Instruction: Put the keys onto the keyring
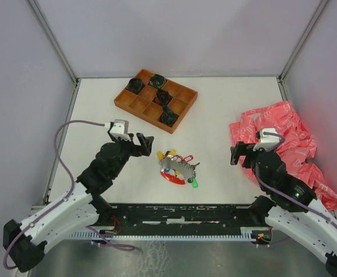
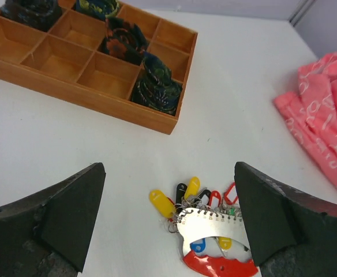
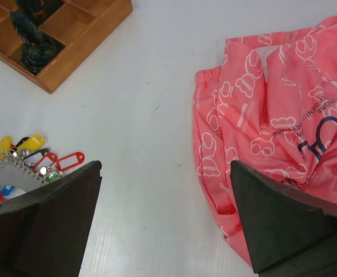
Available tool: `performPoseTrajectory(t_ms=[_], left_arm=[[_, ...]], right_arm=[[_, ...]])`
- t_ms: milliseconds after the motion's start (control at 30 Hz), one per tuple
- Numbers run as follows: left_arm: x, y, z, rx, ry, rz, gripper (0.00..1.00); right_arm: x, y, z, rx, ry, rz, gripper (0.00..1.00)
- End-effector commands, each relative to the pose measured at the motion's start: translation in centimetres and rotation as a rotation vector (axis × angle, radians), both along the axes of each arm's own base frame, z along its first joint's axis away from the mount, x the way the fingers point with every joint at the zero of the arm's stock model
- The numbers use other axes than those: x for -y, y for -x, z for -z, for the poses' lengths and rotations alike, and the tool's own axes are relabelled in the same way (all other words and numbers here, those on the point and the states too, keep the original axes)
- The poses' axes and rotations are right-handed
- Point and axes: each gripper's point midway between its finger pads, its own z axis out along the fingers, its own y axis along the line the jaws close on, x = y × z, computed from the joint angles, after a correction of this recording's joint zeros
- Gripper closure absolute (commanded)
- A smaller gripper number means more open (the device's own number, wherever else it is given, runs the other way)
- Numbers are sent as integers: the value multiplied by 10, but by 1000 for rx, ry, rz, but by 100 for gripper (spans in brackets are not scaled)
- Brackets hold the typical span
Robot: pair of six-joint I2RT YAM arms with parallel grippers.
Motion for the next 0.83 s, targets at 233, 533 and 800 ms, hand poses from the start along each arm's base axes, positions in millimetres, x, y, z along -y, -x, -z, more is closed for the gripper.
performPoseTrajectory(t_ms=[233, 533, 800], left_arm=[[-81, 62, -70, 96, 272, -167, 1], [-88, 68, -69, 128, 301, -176, 1], [-86, 70, -67, 136, 326, -159, 1]], right_arm=[[39, 22, -24, 163, -190, 119, 0], [40, 25, -24, 173, -204, 109, 0], [37, 23, -23, 146, -172, 103, 0]])
